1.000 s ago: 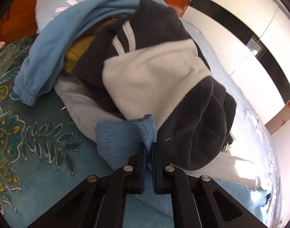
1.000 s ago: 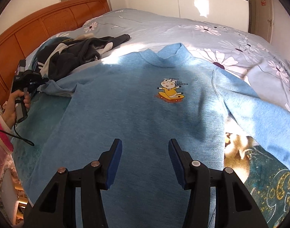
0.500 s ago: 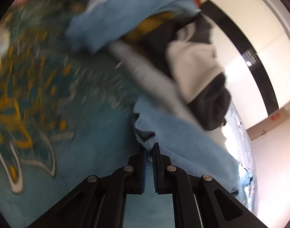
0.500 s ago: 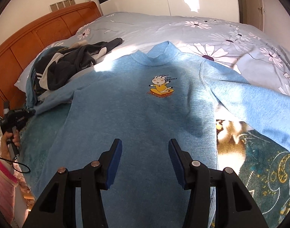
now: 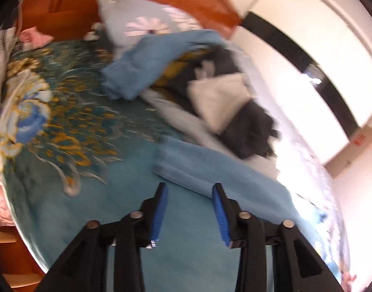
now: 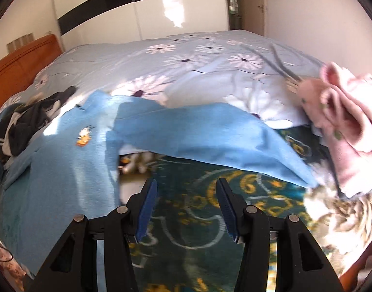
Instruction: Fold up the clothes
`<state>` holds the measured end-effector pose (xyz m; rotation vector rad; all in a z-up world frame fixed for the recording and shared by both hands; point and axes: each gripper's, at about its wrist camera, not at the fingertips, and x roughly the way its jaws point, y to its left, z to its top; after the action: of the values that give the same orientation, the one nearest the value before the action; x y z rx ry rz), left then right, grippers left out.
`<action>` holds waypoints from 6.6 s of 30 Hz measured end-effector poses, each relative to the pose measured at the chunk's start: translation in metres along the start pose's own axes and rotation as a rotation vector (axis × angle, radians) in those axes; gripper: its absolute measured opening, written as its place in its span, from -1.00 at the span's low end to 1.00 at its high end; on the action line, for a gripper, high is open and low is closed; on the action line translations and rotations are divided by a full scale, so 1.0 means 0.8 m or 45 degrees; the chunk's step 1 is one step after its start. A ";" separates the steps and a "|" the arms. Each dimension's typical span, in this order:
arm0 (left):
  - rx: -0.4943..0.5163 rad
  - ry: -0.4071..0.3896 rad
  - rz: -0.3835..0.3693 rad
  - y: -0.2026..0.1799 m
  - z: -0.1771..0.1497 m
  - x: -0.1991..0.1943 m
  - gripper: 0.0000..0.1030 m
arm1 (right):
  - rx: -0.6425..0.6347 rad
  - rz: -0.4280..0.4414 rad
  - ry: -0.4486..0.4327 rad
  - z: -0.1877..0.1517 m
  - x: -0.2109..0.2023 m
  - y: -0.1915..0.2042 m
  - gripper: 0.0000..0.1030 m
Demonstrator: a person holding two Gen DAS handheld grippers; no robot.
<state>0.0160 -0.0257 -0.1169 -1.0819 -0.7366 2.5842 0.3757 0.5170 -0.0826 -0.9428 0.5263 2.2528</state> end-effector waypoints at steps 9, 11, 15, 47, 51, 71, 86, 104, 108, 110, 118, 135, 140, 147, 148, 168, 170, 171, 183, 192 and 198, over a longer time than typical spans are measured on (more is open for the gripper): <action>0.108 0.211 -0.301 -0.131 -0.085 0.004 -0.03 | 0.267 -0.145 0.015 -0.009 0.000 -0.132 0.01; 0.142 0.287 -0.305 -0.149 -0.105 0.015 -0.03 | 0.297 -0.135 0.015 -0.007 0.011 -0.145 0.01; 0.184 0.355 -0.294 -0.172 -0.129 0.020 -0.03 | 0.340 -0.123 0.052 0.003 0.042 -0.157 0.01; 0.216 0.394 -0.182 -0.163 -0.151 0.009 -0.03 | 0.536 -0.040 -0.045 0.009 0.072 -0.148 0.05; 0.197 0.384 -0.176 -0.153 -0.146 0.004 -0.03 | 0.622 -0.009 -0.104 0.016 0.073 -0.147 0.06; 0.084 0.377 -0.183 -0.095 -0.131 -0.009 -0.03 | 0.656 -0.037 -0.132 -0.008 0.023 -0.166 -0.94; 0.019 0.362 -0.186 -0.062 -0.120 -0.007 -0.03 | 0.255 -0.085 -0.333 0.134 -0.032 -0.053 -0.94; 0.271 0.275 -0.249 -0.136 -0.023 0.050 0.25 | 0.360 -0.240 -0.066 0.013 0.000 -0.128 -0.46; 0.474 0.221 -0.275 -0.195 -0.013 0.070 0.58 | 0.261 -0.282 -0.182 -0.004 -0.046 -0.105 -0.20; 0.600 0.247 -0.279 -0.232 -0.011 0.086 0.76 | 0.186 -0.287 -0.288 0.000 -0.068 -0.087 -0.03; 0.886 0.406 -0.323 -0.348 -0.006 0.185 0.93 | -0.274 0.220 -0.337 0.136 0.003 0.047 0.57; 1.159 0.801 -0.320 -0.415 -0.086 0.314 0.63 | -0.707 0.448 0.257 0.204 0.263 0.203 -0.52; 1.195 0.826 -0.452 -0.409 -0.090 0.274 0.62 | -0.779 0.607 0.083 0.183 0.194 0.200 -0.93; 1.333 0.819 -0.595 -0.401 -0.100 0.207 0.62 | -0.905 0.629 0.028 0.146 0.146 0.193 -0.93; 1.346 0.814 -0.597 -0.401 -0.100 0.203 0.62 | -0.879 0.603 0.022 0.154 0.154 0.192 -0.93; 0.857 0.869 -0.452 -0.393 -0.060 0.313 -0.52 | -0.716 0.500 0.258 0.197 0.264 0.203 -0.85; 0.893 0.799 -0.428 -0.396 -0.057 0.303 -0.59 | -0.696 0.504 0.211 0.201 0.252 0.201 -0.88; 0.907 0.757 -0.432 -0.397 -0.054 0.297 -0.60 | -0.676 0.513 0.183 0.205 0.245 0.200 -0.88; 1.039 0.676 -0.259 -0.401 -0.074 0.305 -0.48 | -0.589 0.415 0.221 0.202 0.283 0.199 -0.87; 0.870 0.291 -0.273 -0.374 -0.046 0.162 0.38 | -0.398 0.316 -0.036 0.180 0.162 0.156 -0.22; 0.788 -0.093 -0.270 -0.332 -0.082 0.019 0.66 | -0.245 0.304 -0.065 0.073 0.058 0.078 -0.10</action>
<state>0.0604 0.2275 -0.0227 -0.6745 -0.0338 2.4156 0.2791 0.5236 -0.0710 -0.9563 0.4237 2.5722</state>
